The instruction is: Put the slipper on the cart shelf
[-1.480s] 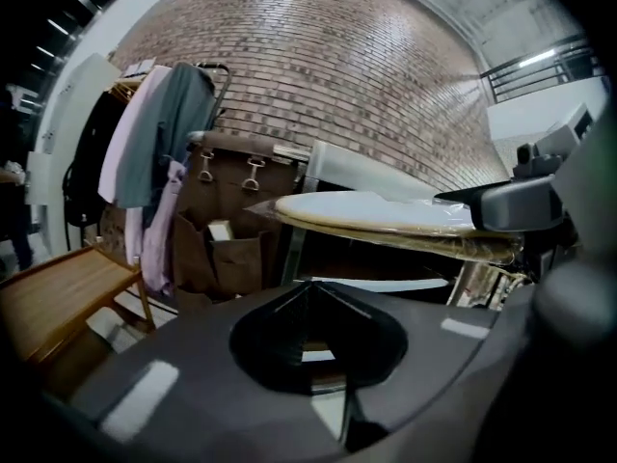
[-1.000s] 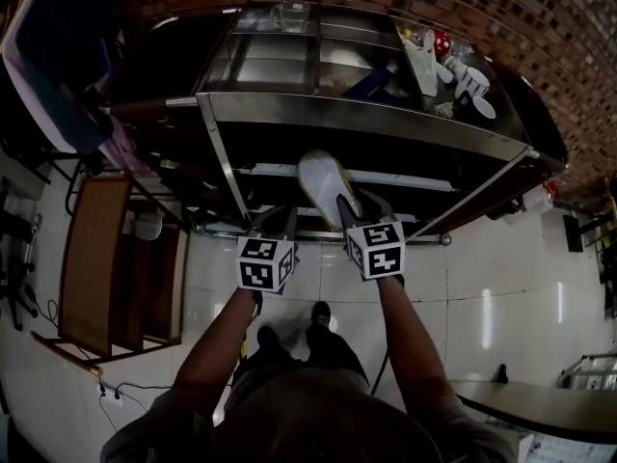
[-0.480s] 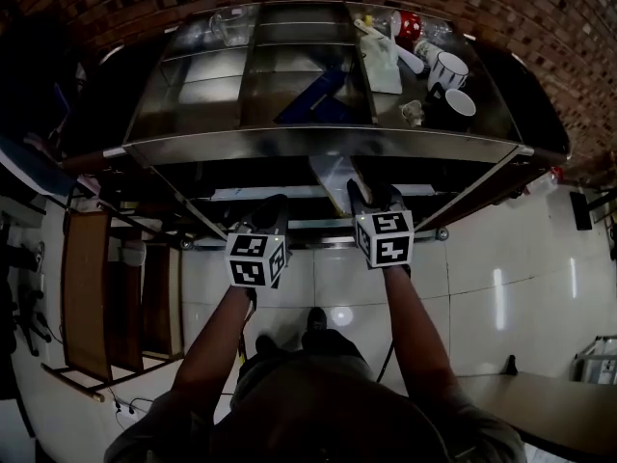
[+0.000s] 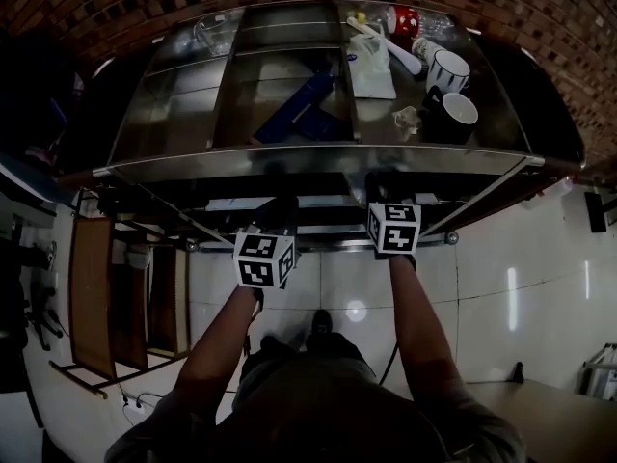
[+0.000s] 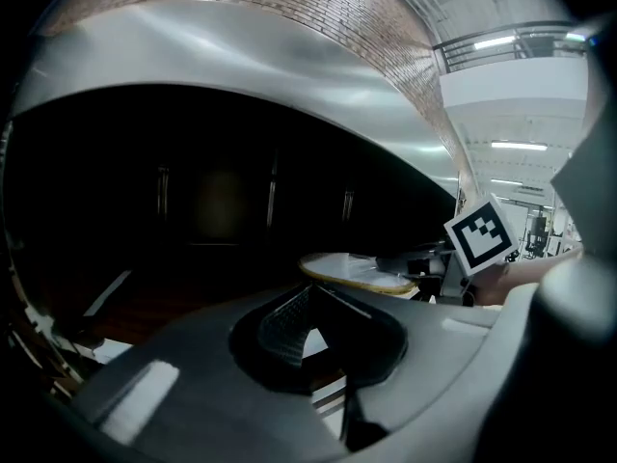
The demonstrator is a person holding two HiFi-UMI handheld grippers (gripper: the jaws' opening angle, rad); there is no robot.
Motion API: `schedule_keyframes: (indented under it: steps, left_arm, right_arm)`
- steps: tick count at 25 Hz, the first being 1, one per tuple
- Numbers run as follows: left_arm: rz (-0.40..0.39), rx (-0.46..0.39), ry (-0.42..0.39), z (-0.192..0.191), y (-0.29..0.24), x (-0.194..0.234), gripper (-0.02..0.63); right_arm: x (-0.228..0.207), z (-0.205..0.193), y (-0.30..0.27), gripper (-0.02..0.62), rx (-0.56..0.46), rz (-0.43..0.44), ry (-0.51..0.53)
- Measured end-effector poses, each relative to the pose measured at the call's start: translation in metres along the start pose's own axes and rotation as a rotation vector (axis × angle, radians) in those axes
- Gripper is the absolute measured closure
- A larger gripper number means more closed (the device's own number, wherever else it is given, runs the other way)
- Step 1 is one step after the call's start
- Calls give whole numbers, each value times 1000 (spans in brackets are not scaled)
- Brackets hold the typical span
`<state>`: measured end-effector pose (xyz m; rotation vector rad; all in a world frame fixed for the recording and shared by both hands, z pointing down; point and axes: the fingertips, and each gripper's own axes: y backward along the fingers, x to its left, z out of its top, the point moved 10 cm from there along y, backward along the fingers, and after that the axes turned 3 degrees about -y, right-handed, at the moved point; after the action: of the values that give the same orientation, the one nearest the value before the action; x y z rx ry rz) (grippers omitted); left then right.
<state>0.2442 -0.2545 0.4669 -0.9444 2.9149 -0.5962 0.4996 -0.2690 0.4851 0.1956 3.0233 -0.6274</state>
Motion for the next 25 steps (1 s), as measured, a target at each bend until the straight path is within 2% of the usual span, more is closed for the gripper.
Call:
schedule_keyframes:
  steps: [8, 12, 14, 17, 19, 24, 25]
  left_arm:
    - [39, 12, 12, -2, -5, 7, 598]
    - [54, 11, 9, 0, 2, 12, 598]
    - [58, 9, 13, 1, 8, 14, 598]
    - [50, 7, 12, 3, 19, 17, 598]
    - [41, -2, 10, 5, 25, 19, 598]
    - [15, -16, 5, 8, 42, 22, 598]
    - [6, -18, 7, 9, 46, 21, 598]
  right_arm:
    - [-4, -16, -46, 472, 97, -5, -31]
    - [-2, -30, -55, 465, 143, 28, -87]
    - [-1, -30, -53, 438, 132, 59, -102]
    - [5, -20, -42, 334, 87, 92, -106]
    - [8, -11, -29, 308, 47, 93, -100]
    - [22, 6, 21, 310, -25, 108, -97]
    - [25, 7, 32, 334, -30, 113, -107]
